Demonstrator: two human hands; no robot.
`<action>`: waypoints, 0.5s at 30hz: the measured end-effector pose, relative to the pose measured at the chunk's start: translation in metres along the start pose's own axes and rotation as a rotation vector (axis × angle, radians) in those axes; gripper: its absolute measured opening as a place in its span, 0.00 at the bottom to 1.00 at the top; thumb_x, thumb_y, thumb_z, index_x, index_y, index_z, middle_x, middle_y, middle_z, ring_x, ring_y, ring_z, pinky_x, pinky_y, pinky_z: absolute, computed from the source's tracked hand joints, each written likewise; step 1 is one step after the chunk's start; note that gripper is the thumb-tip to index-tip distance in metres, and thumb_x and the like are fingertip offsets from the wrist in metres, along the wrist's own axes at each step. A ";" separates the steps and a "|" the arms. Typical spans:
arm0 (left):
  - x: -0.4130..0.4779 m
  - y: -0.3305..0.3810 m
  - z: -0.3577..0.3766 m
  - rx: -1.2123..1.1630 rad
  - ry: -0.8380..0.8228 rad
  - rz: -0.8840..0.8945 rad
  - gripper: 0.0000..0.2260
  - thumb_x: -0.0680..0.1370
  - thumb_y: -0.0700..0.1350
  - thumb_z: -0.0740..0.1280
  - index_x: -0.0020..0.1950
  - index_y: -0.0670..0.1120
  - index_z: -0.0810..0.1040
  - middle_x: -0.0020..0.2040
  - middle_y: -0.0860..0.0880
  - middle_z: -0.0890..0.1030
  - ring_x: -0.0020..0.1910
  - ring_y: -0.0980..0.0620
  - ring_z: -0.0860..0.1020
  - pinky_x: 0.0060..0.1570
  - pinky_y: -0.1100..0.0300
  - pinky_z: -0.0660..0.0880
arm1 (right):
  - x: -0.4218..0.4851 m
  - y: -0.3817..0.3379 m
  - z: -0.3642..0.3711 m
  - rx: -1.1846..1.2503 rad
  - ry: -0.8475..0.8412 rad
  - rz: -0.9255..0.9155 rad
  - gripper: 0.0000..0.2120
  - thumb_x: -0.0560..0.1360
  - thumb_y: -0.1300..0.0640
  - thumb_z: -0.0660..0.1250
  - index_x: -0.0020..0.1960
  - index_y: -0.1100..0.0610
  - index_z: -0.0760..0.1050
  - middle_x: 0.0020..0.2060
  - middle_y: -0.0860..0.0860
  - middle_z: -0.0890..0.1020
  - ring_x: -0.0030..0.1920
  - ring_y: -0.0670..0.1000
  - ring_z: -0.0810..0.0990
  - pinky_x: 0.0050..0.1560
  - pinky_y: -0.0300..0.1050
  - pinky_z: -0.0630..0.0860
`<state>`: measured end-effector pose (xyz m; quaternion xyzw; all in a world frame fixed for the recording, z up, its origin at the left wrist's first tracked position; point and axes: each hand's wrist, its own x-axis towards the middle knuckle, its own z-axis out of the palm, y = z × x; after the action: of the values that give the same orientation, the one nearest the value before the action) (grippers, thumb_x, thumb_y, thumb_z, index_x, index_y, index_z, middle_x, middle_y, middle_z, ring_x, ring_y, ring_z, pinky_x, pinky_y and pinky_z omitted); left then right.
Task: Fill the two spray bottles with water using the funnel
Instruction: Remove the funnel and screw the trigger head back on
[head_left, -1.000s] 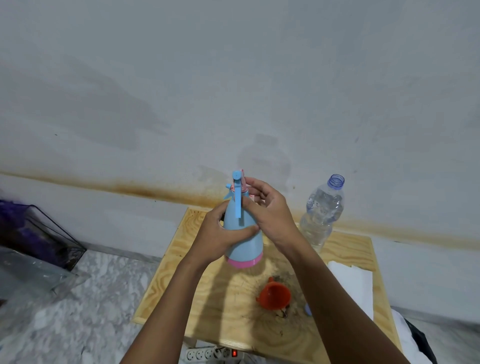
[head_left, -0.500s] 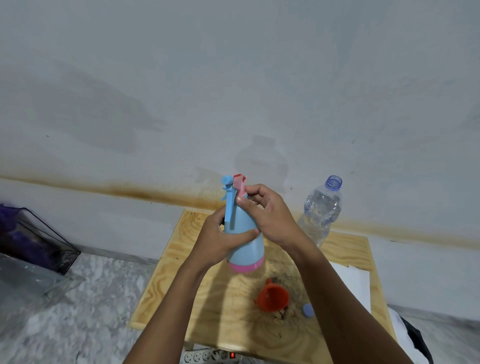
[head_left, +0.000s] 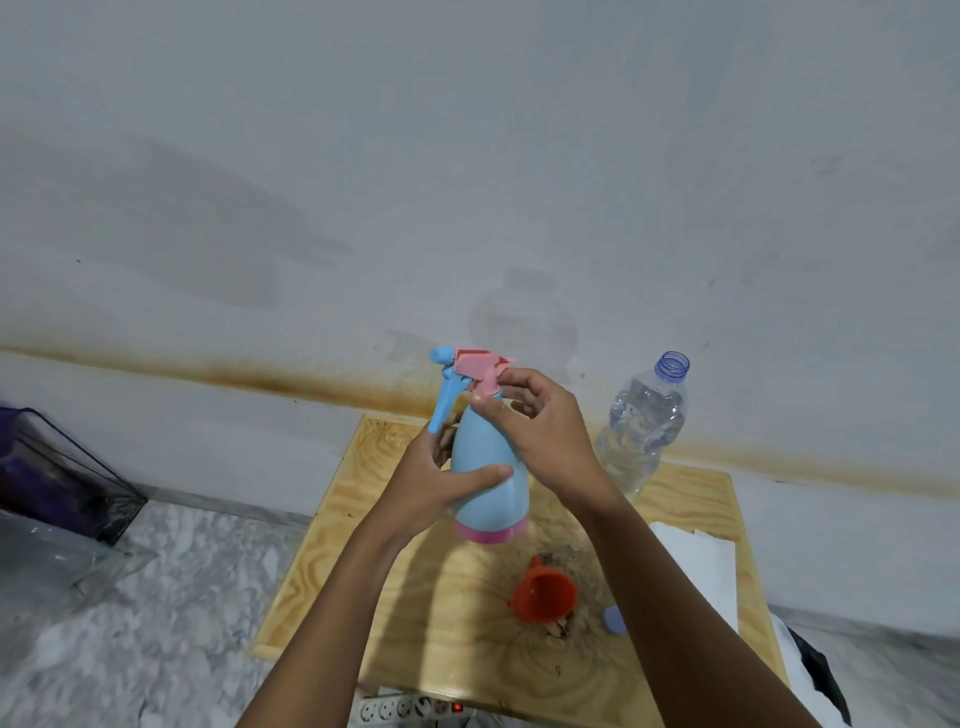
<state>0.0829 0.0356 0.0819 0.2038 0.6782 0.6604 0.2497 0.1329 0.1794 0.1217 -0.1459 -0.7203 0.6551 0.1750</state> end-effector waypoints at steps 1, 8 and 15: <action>-0.001 -0.003 -0.003 -0.037 0.014 -0.020 0.33 0.61 0.51 0.81 0.64 0.52 0.75 0.55 0.51 0.84 0.55 0.53 0.83 0.48 0.58 0.81 | -0.001 -0.001 0.002 0.027 0.015 -0.002 0.15 0.71 0.53 0.77 0.55 0.54 0.79 0.49 0.49 0.84 0.50 0.43 0.82 0.53 0.42 0.78; -0.004 -0.016 -0.026 -0.174 -0.211 -0.080 0.34 0.64 0.49 0.81 0.68 0.45 0.75 0.61 0.44 0.82 0.61 0.43 0.81 0.59 0.50 0.78 | 0.001 -0.008 0.010 0.110 -0.319 -0.002 0.16 0.71 0.49 0.73 0.58 0.47 0.79 0.53 0.49 0.83 0.52 0.44 0.79 0.55 0.42 0.76; 0.002 -0.034 -0.048 -0.210 -0.362 -0.166 0.31 0.68 0.47 0.77 0.69 0.43 0.75 0.64 0.42 0.81 0.63 0.46 0.79 0.58 0.56 0.77 | 0.018 -0.011 0.030 0.068 -0.398 0.032 0.10 0.81 0.51 0.62 0.54 0.49 0.82 0.42 0.46 0.81 0.46 0.45 0.79 0.57 0.49 0.79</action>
<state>0.0539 -0.0029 0.0484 0.2355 0.5641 0.6574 0.4407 0.1038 0.1596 0.1311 -0.0190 -0.7159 0.6975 0.0237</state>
